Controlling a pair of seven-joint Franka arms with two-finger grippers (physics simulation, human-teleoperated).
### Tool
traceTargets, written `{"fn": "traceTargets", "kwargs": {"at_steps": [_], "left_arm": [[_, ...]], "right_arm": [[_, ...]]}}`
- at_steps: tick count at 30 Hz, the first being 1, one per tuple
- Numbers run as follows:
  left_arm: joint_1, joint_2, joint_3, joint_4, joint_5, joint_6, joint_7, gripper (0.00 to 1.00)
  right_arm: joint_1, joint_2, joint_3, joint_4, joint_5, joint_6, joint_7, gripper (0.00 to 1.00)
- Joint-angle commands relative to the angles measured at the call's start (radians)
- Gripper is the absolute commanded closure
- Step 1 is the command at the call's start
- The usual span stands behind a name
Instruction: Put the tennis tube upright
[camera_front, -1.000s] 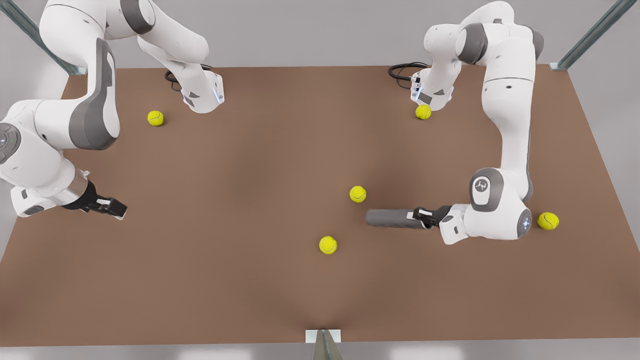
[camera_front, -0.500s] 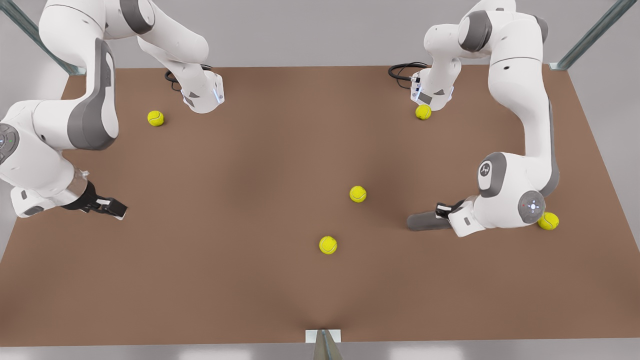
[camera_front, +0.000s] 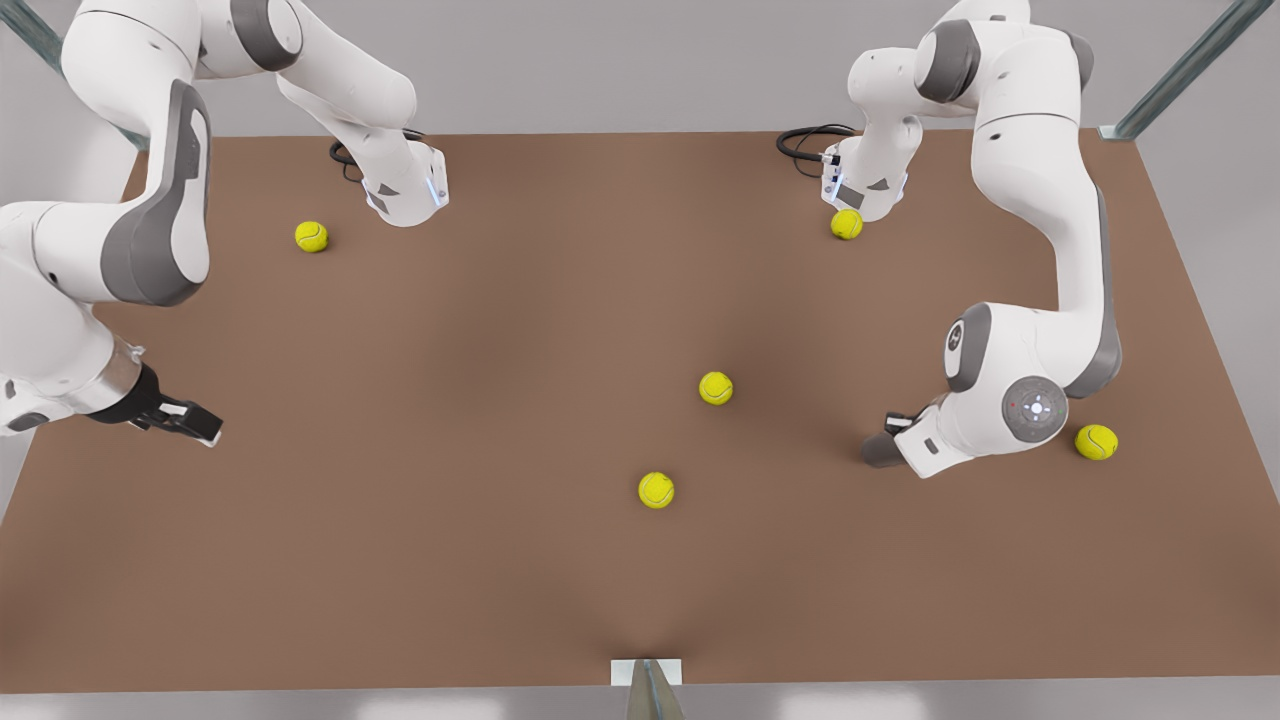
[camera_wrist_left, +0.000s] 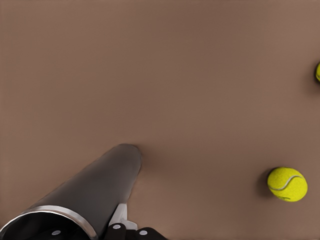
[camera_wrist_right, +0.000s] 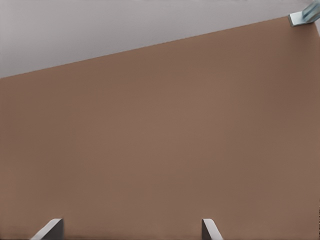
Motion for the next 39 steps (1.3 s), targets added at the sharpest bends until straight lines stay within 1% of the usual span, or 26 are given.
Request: {"fn": "traceTargets", "kwargs": {"at_steps": [1,11,12,13,14,30,39], "left_arm": [[-0.001,0.000,0.000,0.001,-0.005,0.000,0.000,0.79],[-0.001,0.018,-0.002,-0.001,-0.005,0.011,-0.012,0.79],[-0.001,0.020,-0.002,-0.003,-0.005,0.011,-0.012,0.54],[-0.001,0.021,-0.002,-0.003,-0.005,0.011,-0.012,0.13],[-0.001,0.021,-0.002,-0.003,-0.005,0.011,-0.012,0.00],[-0.013,0.014,-0.002,-0.001,-0.005,0.004,-0.055,0.00],[-0.013,-0.049,-0.003,-0.001,0.018,0.004,-0.055,0.00]], "right_arm": [[0.000,0.000,0.000,0.000,0.000,0.000,-0.011,0.00],[0.000,0.001,-0.001,0.000,0.000,0.003,-0.009,0.00],[0.000,0.001,-0.001,0.000,0.000,0.003,-0.009,0.00],[0.000,0.001,-0.001,0.000,-0.002,0.003,-0.009,0.00],[0.000,0.001,-0.001,0.000,-0.002,0.003,-0.009,0.00],[0.005,0.001,-0.001,-0.001,-0.002,0.003,-0.009,0.00],[0.005,0.001,-0.001,-0.001,-0.002,0.003,-0.009,0.00]]}}
